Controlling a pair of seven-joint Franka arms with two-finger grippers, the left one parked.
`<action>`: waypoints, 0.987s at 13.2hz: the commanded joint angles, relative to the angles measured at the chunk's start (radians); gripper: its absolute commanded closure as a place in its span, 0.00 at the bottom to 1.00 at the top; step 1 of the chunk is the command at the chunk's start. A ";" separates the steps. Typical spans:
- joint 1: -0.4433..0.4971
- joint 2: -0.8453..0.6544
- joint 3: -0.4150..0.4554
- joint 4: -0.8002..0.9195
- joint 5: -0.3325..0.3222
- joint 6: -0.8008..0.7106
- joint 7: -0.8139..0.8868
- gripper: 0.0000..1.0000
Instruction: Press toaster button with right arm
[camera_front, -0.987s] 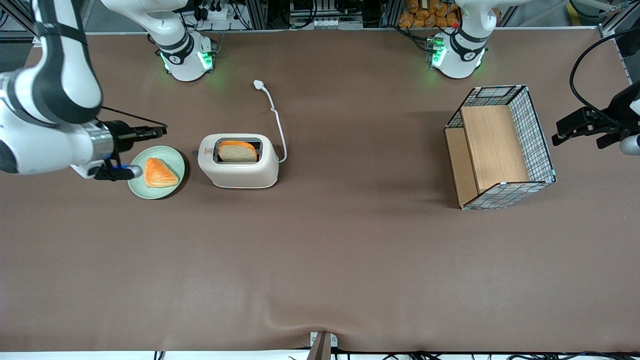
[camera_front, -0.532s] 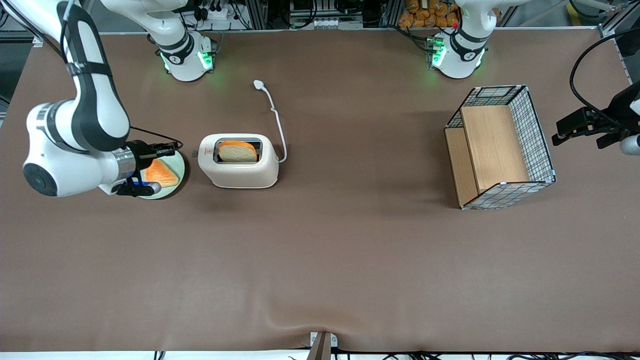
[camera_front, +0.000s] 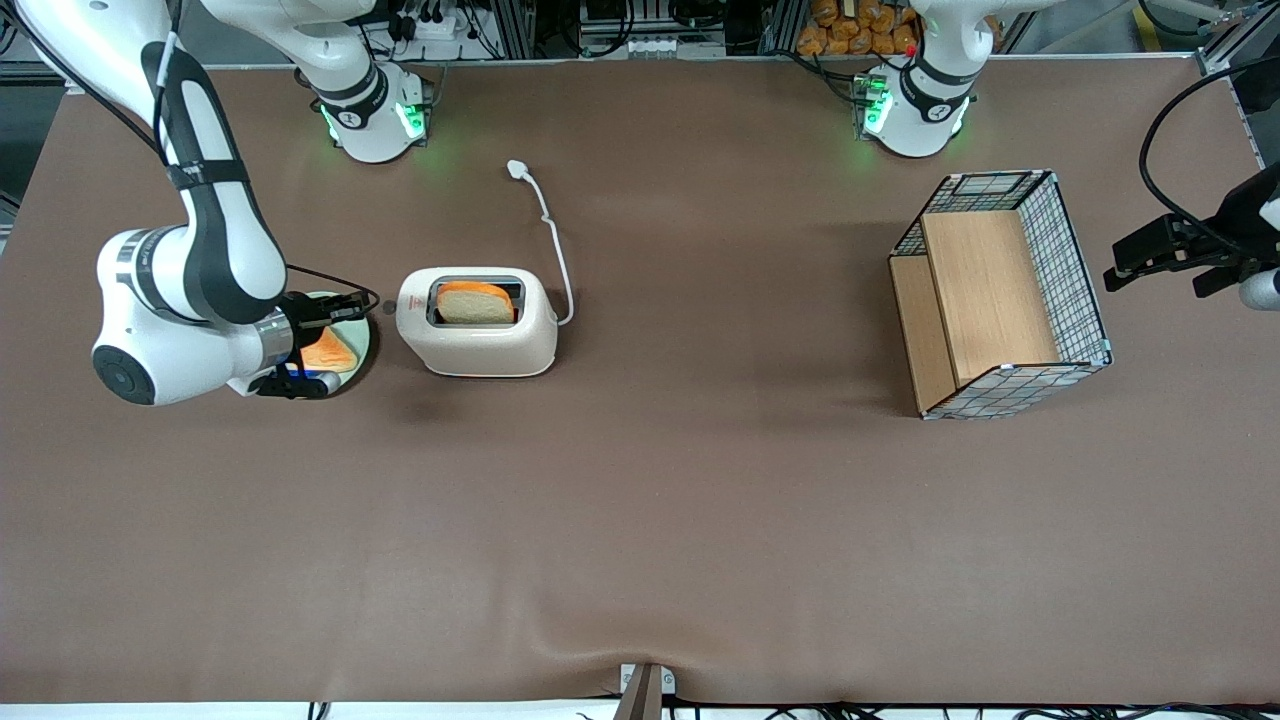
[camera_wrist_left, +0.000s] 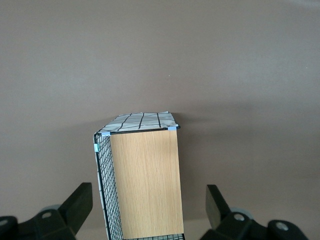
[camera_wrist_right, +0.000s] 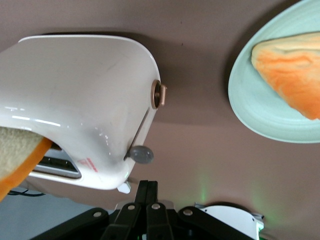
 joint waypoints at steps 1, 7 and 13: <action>0.033 -0.008 -0.003 -0.017 0.021 0.036 -0.011 1.00; 0.039 0.012 -0.003 -0.025 0.032 0.039 -0.011 1.00; 0.044 0.039 -0.003 -0.026 0.035 0.054 -0.012 1.00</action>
